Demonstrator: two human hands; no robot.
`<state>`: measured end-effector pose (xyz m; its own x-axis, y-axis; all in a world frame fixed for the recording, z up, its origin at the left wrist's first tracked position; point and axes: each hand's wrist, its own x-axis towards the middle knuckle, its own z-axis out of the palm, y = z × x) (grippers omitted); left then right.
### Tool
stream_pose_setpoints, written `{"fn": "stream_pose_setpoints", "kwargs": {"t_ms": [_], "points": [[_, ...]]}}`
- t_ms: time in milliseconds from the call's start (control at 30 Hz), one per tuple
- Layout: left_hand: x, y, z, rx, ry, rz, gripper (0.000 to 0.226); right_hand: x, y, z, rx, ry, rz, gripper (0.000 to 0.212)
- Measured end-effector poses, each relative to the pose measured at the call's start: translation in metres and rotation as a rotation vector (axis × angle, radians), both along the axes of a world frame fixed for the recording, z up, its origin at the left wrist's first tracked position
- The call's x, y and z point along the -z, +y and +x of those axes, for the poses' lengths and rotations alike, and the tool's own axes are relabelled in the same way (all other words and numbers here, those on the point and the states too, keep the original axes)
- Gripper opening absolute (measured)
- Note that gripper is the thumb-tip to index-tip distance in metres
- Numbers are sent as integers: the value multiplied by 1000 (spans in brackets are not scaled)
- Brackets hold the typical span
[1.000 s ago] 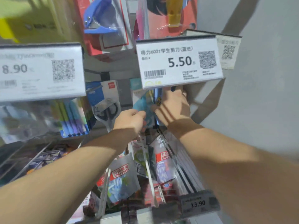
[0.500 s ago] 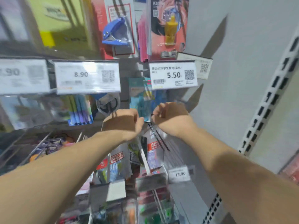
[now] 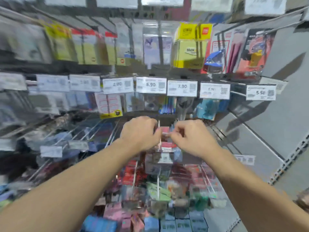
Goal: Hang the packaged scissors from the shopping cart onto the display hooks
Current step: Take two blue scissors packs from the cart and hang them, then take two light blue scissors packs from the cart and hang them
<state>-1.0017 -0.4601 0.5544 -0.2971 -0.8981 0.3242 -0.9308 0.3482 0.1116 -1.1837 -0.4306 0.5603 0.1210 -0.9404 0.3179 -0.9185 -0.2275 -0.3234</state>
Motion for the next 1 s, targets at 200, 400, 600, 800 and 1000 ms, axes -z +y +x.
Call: {"fn": "stream_pose_setpoints", "kwargs": {"t_ms": [200, 400, 600, 800, 1000], "points": [[-9, 70, 123, -313, -48, 16, 46, -26, 25, 114, -404, 68, -1, 43], [-13, 171, 223, -660, -36, 84, 63, -31, 61, 228, -753, 141, 36, 60], [-7, 306, 316, -1028, 39, 55, 62, -19, 134, 359, -1080, 145, 64, 71], [15, 428, 418, -1338, 38, 125, 74, 1, 214, 494, -1332, 135, 97, 82], [49, 520, 524, -1550, 100, 132, 84, 29, 279, 634, -1494, 225, 139, 89]]}}
